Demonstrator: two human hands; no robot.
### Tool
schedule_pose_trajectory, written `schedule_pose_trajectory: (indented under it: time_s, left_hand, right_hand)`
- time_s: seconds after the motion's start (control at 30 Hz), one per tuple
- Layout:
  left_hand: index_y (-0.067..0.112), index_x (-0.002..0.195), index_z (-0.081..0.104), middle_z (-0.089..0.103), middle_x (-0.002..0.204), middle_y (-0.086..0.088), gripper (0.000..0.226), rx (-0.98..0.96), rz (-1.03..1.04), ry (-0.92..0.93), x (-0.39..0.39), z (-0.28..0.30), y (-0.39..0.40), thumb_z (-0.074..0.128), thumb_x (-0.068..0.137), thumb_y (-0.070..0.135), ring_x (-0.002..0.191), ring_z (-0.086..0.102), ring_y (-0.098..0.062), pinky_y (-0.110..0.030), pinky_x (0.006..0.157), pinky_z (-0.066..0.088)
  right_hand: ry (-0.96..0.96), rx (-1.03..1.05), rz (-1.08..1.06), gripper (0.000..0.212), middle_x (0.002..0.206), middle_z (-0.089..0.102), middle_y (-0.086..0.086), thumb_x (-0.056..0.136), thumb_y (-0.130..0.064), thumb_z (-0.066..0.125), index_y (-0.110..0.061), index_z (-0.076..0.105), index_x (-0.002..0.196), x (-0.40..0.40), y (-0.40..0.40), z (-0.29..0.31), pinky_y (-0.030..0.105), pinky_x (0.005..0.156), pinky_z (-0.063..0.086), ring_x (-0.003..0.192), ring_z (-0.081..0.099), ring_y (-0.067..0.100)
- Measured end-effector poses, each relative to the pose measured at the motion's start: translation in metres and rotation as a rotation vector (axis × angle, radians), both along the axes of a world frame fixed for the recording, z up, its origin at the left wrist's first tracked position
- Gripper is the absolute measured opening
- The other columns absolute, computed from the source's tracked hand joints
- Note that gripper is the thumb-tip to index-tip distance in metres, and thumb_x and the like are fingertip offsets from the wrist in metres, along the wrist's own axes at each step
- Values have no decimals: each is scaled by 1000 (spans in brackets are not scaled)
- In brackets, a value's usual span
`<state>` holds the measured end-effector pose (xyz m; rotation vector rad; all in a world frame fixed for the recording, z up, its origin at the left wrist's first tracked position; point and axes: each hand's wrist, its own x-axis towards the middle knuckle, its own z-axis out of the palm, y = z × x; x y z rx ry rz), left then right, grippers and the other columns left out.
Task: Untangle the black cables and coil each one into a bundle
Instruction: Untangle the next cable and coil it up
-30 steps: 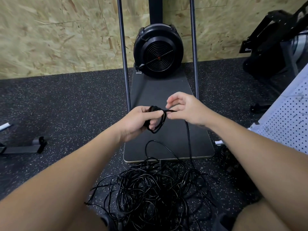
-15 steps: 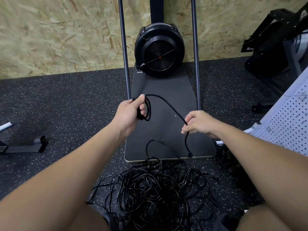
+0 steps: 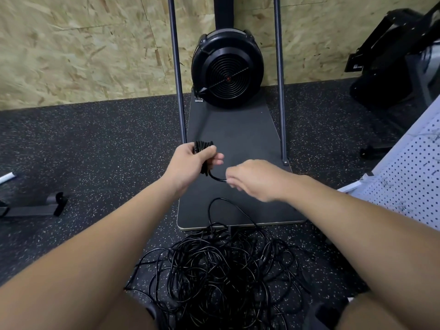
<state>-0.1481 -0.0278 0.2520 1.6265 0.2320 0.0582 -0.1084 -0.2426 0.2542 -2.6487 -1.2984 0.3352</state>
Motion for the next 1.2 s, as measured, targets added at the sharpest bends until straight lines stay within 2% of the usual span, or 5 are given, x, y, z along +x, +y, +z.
schedule_pose_trajectory:
  time_s: [0.33,0.53,0.9,1.03,1.2]
  left_hand:
    - [6,99,70,64,84,-17,42,-73,-272,83,-7,14,-13,63,109,46,69,56,-23,-28,67,46]
    - [12,87,71,57,78,-9,18,-203,-360,44,-7,7,-11,79,98,24,74,50,-20,-36,79,41]
    - [20,74,50,39,68,3,35,-365,-245,19,-6,13,-23,60,105,7,59,33,-12,-25,62,33]
    - [24,67,57,37,60,11,42,-489,-394,53,-11,19,-26,52,107,11,55,29,-5,-21,61,33]
    - [16,80,74,53,71,7,28,-549,-426,74,-16,20,-20,56,101,13,61,47,-4,-20,67,45]
  right_hand:
    - [93,641,-220,27,84,63,-6,97,-53,78,-30,63,96,3,-9,23,41,74,53,74,58,12]
    - [391,671,-234,39,102,75,3,84,-39,96,-28,68,109,9,-23,24,43,86,62,83,69,21]
    - [223,611,-342,35,120,66,-16,109,-47,62,-32,69,140,23,-25,17,20,80,47,75,55,1]
    - [489,637,-220,58,149,63,-18,106,-56,65,-30,57,158,17,-19,26,16,111,42,128,59,-11]
    - [351,650,-197,27,94,76,-1,106,-54,65,-29,78,106,13,-10,27,48,89,55,90,70,21]
